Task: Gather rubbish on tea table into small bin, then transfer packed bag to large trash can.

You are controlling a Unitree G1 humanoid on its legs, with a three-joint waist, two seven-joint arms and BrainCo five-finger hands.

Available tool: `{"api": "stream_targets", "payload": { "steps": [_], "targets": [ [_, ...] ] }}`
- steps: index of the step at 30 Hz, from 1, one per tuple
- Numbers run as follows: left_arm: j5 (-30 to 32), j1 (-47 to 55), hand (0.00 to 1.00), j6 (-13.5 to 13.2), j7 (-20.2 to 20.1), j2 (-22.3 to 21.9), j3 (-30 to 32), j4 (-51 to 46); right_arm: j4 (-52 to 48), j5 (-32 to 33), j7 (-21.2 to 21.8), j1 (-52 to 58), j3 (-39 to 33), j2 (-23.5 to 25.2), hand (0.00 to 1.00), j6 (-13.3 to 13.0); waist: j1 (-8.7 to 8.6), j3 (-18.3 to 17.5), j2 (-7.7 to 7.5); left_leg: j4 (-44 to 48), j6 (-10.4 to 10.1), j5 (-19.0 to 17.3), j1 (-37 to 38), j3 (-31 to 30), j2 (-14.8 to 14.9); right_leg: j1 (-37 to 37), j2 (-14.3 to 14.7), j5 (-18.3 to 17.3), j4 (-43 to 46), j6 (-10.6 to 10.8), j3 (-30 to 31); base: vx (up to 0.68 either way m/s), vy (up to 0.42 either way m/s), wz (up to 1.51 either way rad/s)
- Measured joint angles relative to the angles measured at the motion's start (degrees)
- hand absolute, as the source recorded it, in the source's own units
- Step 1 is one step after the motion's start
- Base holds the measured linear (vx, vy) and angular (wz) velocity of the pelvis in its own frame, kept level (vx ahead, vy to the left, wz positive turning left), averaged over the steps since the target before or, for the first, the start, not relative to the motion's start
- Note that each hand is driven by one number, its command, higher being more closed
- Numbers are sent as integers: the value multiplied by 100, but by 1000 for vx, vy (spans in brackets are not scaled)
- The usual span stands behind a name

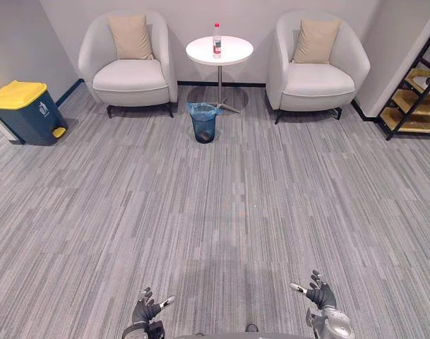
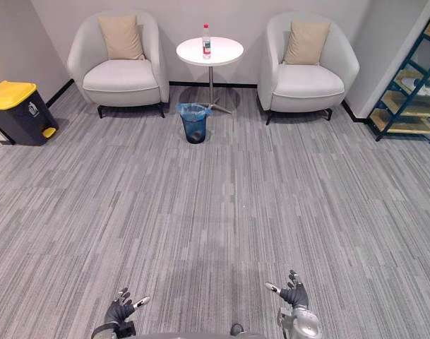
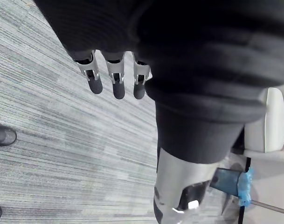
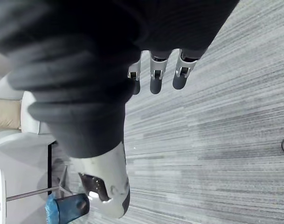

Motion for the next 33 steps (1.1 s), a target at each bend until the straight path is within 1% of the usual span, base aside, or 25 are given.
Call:
{"api": "stream_targets", "payload": {
  "steps": [9,13,15,16,17,19,22,26,28,29,30,31,32,33],
  "targets": [
    [0,85,0,0,0,0,-22,0,20,54,5,6,2,3,0,2,10,4,-2,-14,-1,-3,53,131,2,0,6,1,0,0,125,-23,-10,-7],
    [0,85,0,0,0,-1,-83,0,21,229,8,7,5,5,0,5,18,6,-6,-27,-1,-7,50,186,17,-15,21,1,-1,-1,167,-40,-22,-7],
    [-1,87,0,0,0,0,-83,0,21,248,8,4,7,5,0,5,62,6,-8,-66,1,-8,55,249,30,-31,43,-1,-3,-2,236,-47,-27,-19],
    [-2,85,0,0,-1,0,-86,0,21,276,8,8,5,5,0,5,126,5,-11,-98,1,-10,42,308,39,-105,58,-7,-13,4,286,-32,-28,-18],
    [-2,80,0,0,-1,0,-86,-1,21,278,8,10,6,5,0,5,150,5,-15,-101,3,-12,23,328,42,-116,62,-9,-13,7,300,-13,-34,-16],
    [-3,83,0,0,-1,0,-93,-1,21,279,10,9,7,6,0,9,154,10,-28,-100,25,-30,-10,348,46,-158,68,-27,-8,13,312,11,-24,-6],
    [-4,75,0,0,0,2,-114,-9,18,279,7,-15,7,7,0,9,159,4,-34,-64,48,-85,-78,381,45,-262,67,-64,1,27,347,60,-15,-6],
    [-8,78,0,0,0,2,-120,-29,17,278,2,-147,14,4,0,11,168,0,-18,355,86,-425,-300,526,71,-353,60,-83,5,51,485,82,16,-19],
    [-15,55,0,-1,-1,-1,-141,-52,5,277,-1,-245,12,-7,0,11,167,12,38,569,126,-620,-393,589,90,-534,52,-314,346,122,549,112,44,-19],
    [-26,51,0,-2,-1,0,-164,-150,-2,277,-3,-299,13,-7,0,11,166,31,73,674,144,-725,-412,627,98,-775,35,-617,876,168,573,133,64,-16],
    [-49,51,0,-5,0,3,-184,-241,-4,275,-1,-320,18,-5,0,11,166,36,84,759,172,-827,-396,674,79,-1044,-21,-935,1513,260,540,117,62,-15],
    [-57,45,0,-8,-1,2,-195,-262,-5,274,-2,-323,18,-5,0,11,167,45,101,812,197,-884,-375,695,69,-1165,-62,-1059,1843,336,498,99,54,-12],
    [-69,42,0,-8,-1,8,-235,-261,-11,274,-2,-327,22,-4,0,11,172,57,111,842,185,-934,-319,718,32,-1370,-154,-1230,2407,485,368,98,91,-4],
    [-72,44,0,-6,-1,16,-327,-258,-60,272,-3,-318,23,-4,0,12,156,85,135,823,187,-942,-222,779,-35,-1649,-313,-1325,3203,583,184,164,119,5]
  ]
}}
